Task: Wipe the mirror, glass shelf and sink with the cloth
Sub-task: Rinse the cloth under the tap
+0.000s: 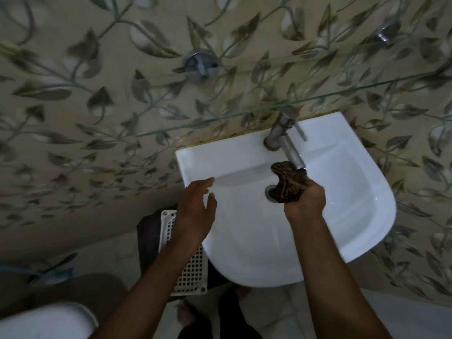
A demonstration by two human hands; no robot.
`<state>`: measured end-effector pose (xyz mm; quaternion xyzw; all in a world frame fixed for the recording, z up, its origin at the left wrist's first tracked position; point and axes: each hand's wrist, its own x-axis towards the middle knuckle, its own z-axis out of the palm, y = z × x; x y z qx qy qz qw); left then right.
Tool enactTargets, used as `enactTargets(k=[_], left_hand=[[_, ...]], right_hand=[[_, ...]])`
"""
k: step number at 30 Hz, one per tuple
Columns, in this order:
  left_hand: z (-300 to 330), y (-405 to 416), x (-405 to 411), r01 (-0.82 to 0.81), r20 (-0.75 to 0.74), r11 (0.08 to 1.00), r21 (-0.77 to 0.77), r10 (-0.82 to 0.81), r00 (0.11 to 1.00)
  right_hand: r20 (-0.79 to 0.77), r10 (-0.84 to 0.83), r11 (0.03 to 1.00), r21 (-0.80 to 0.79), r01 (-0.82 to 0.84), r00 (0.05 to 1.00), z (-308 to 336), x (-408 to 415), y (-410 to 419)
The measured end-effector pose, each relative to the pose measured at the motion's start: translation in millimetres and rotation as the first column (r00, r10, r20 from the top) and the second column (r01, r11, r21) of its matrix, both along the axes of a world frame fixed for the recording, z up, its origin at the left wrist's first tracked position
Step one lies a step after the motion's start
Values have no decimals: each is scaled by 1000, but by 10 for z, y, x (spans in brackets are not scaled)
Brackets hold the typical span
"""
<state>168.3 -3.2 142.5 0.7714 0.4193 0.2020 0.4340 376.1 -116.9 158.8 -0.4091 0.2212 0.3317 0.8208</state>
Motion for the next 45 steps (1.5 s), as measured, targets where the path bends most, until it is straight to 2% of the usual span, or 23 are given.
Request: enactTargets(k=[5, 8, 11, 13, 15, 16, 20, 24, 28, 30, 34, 36, 37, 40, 44, 45], left_hand=[[-73, 44, -498, -45, 7, 998, -39, 45, 999], [-149, 56, -874, -83, -34, 995, 47, 85, 996], [-298, 102, -1212, -125, -98, 992, 14, 126, 987], [-395, 136, -1401, -131, -132, 990, -43, 125, 983], [-459, 151, -1559, -152, -114, 984, -89, 141, 983], [-489, 147, -1636, -181, -101, 978, -105, 171, 980], [-748, 103, -1857, -287, -97, 939, -188, 273, 957], [-1130, 25, -1966, -266, -117, 925, -271, 243, 963], [-1416, -119, -1910, -201, -176, 919, -339, 148, 973], [-1516, -172, -1883, -190, -182, 916, -354, 132, 974], [-1714, -189, -1850, -155, -225, 918, -366, 75, 971], [-1798, -171, -1839, -127, -233, 922, -365, 41, 972], [-1840, -155, -1836, -112, -230, 928, -355, 29, 973], [-1935, -102, -1839, -74, -252, 946, -317, -9, 968], [-1968, -17, -1835, -36, -297, 974, -225, -33, 954], [-1984, -4, -1835, -15, -333, 984, -175, -45, 942]], right_hand=[[-39, 43, 994, -94, -46, 998, -54, -742, 176], [0, 206, 976, -78, -205, 979, -30, -1240, 303], [28, 356, 933, -61, -354, 934, -14, -1676, 425], [186, 502, 858, -227, -460, 845, -87, -1919, 495], [322, 667, 726, -483, -489, 672, -171, -2149, 542], [326, 723, 668, -556, -495, 609, -229, -2245, 555], [243, 835, 507, -689, -518, 494, -591, -2540, 554], [134, 879, 409, -707, -577, 458, -1054, -2703, 531], [-29, 898, 223, -829, -512, 438, -1530, -2678, 503], [-63, 907, 166, -855, -491, 416, -1745, -2671, 508], [-107, 929, 76, -881, -466, 353, -2057, -2677, 552], [-77, 942, 74, -902, -426, 327, -2118, -2717, 574], [-58, 955, 69, -911, -406, 292, -2176, -2721, 564], [-91, 992, -57, -938, -342, 85, -2280, -2779, 511], [-143, 986, -157, -966, -204, -82, -2332, -2801, 513], [-136, 986, -155, -957, -243, -93, -2363, -2776, 506]])
